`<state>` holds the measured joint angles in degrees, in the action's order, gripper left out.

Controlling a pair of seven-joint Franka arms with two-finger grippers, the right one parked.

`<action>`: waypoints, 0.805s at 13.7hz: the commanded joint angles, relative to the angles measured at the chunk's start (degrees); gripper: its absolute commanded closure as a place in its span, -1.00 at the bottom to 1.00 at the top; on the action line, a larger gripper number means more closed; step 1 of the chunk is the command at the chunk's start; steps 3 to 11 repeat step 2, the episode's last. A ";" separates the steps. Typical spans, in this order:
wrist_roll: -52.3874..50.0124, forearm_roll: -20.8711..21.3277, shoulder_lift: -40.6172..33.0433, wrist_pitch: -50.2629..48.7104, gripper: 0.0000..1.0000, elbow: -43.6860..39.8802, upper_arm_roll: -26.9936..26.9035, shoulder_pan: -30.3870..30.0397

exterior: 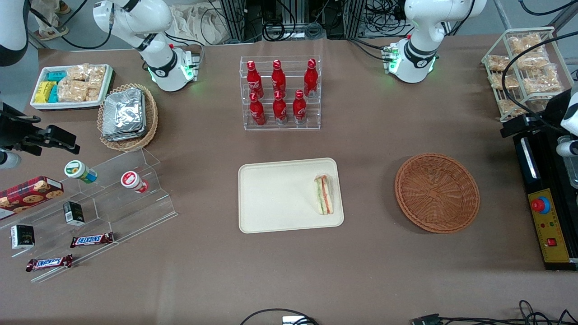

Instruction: Place sandwich from basket to tray

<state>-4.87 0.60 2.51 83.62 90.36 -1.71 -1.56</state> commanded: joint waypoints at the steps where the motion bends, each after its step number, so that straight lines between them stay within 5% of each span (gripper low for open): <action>1: -0.05 -0.16 -1.54 0.67 -1.00 1.39 -0.39 0.42; 11: -0.05 -0.25 -1.46 0.75 -1.00 1.39 -0.39 0.42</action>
